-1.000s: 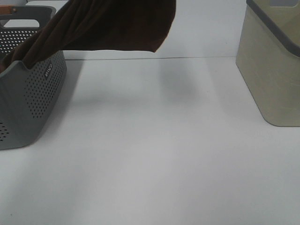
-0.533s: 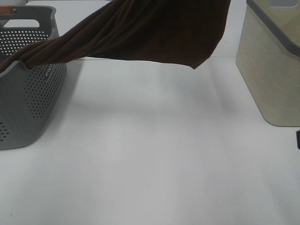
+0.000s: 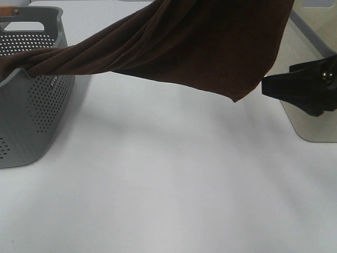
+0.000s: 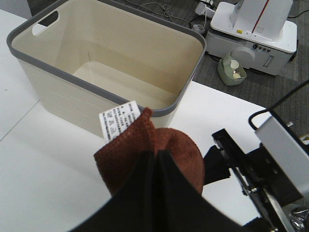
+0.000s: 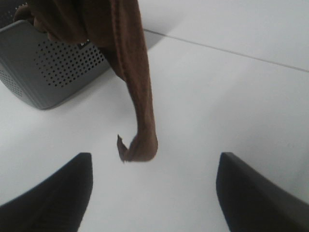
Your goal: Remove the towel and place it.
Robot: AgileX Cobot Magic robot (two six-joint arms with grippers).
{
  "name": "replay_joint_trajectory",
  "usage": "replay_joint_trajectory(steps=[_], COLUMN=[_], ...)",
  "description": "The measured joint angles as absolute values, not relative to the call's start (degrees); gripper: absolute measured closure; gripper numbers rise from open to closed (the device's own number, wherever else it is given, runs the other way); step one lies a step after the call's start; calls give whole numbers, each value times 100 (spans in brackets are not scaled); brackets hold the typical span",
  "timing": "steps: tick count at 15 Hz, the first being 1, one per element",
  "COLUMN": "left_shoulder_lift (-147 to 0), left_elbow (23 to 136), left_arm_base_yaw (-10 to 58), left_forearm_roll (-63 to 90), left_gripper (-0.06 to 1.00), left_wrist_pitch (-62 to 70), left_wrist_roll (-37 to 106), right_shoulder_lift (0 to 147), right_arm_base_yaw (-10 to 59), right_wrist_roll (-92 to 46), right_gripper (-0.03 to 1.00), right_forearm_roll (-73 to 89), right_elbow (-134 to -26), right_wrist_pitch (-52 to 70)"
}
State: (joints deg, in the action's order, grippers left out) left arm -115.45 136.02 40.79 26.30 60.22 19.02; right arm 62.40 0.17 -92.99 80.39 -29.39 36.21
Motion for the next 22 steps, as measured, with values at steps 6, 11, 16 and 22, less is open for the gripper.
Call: replay_joint_trajectory(steps=[6, 11, 16, 22], left_shoulder_lift=[-11545, -11545, -11545, -11958], left_elbow=[13602, 13602, 13602, 13602], left_arm_base_yaw=[4079, 4079, 4079, 4074], left_forearm_roll=[2659, 2659, 2653, 1266], left_gripper=[94, 94, 94, 94], left_wrist_pitch=[6022, 5901, 5569, 5214], left_wrist_roll=[1919, 1919, 1919, 596], right_shoulder_lift=[7758, 8090, 8090, 8113], right_arm_base_yaw=[17, 17, 17, 17], right_wrist_roll=[-11946, -12204, -11408, -6474], right_gripper=[28, 46, 97, 97], right_forearm_roll=[9889, 9935, 9935, 7087], right_elbow=[-2956, -3065, -3094, -4801], right_wrist_pitch=[4165, 4807, 4859, 4916])
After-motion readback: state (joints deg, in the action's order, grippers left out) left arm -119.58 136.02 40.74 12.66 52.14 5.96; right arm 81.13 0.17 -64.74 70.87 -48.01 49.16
